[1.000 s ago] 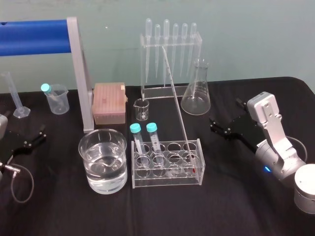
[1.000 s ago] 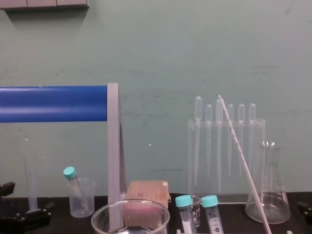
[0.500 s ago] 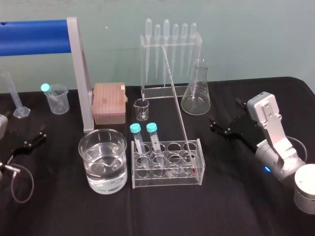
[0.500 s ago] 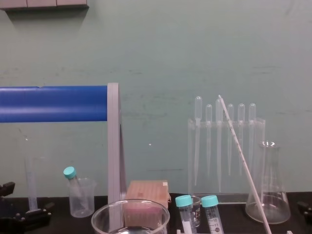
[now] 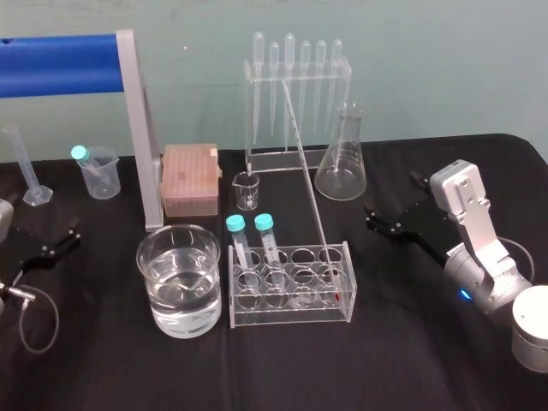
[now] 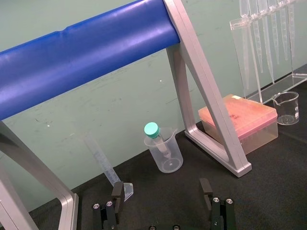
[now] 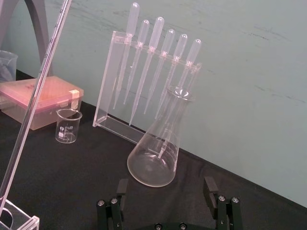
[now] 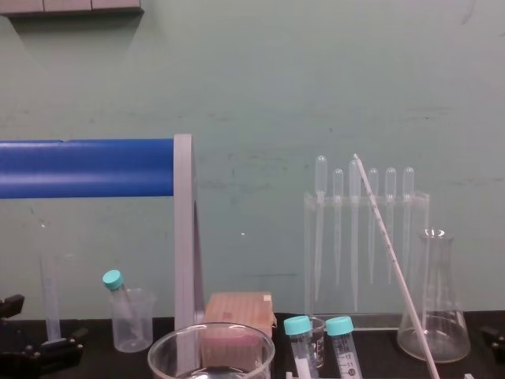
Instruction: Hold the thermometer with one hand and immerse one end into the beaker, then reinsert it into the test tube rack.
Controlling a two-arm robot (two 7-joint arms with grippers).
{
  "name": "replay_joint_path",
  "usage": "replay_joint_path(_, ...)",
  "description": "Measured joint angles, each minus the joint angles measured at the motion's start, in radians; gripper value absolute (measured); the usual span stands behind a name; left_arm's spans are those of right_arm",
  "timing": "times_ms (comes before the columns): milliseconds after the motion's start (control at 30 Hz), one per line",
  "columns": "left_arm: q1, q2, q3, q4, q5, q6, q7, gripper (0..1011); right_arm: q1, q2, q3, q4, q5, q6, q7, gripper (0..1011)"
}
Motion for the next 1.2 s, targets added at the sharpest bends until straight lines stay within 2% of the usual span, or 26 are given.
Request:
replay_joint_path(333,0.000,0.000,0.000,0.000,0.000,0.000,0.000,1008,0.000,0.000,0.000,0.000,0.000,0.000,0.000,1003)
replay_joint_path(500,0.000,0.000,0.000,0.000,0.000,0.000,0.000,1008,-0.010,-0.012,0.037,-0.015,0.017,-0.005,-0.009,1003)
replay_joint_path(633,0.000,0.000,0.000,0.000,0.000,0.000,0.000,1008,-0.029,-0.024,0.089,-0.058,0.072,-0.022,-0.009,1003)
replay_joint_path(733,0.000,0.000,0.000,0.000,0.000,0.000,0.000,1008,-0.043,-0.041,0.147,-0.121,0.152,-0.042,0.011,1003)
replay_joint_path(833,0.000,0.000,0.000,0.000,0.000,0.000,0.000,1008,-0.047,-0.053,0.176,-0.158,0.202,-0.050,0.031,1003)
replay_joint_path(867,0.000,0.000,0.000,0.000,0.000,0.000,0.000,1008,-0.048,-0.064,0.191,-0.183,0.233,-0.055,0.047,1003)
replay_joint_path(1033,0.000,0.000,0.000,0.000,0.000,0.000,0.000,1008,-0.040,-0.097,0.208,-0.234,0.293,-0.065,0.095,1003)
replay_joint_path(1200,0.000,0.000,0.000,0.000,0.000,0.000,0.000,1008,-0.014,-0.138,0.191,-0.258,0.317,-0.062,0.141,1003)
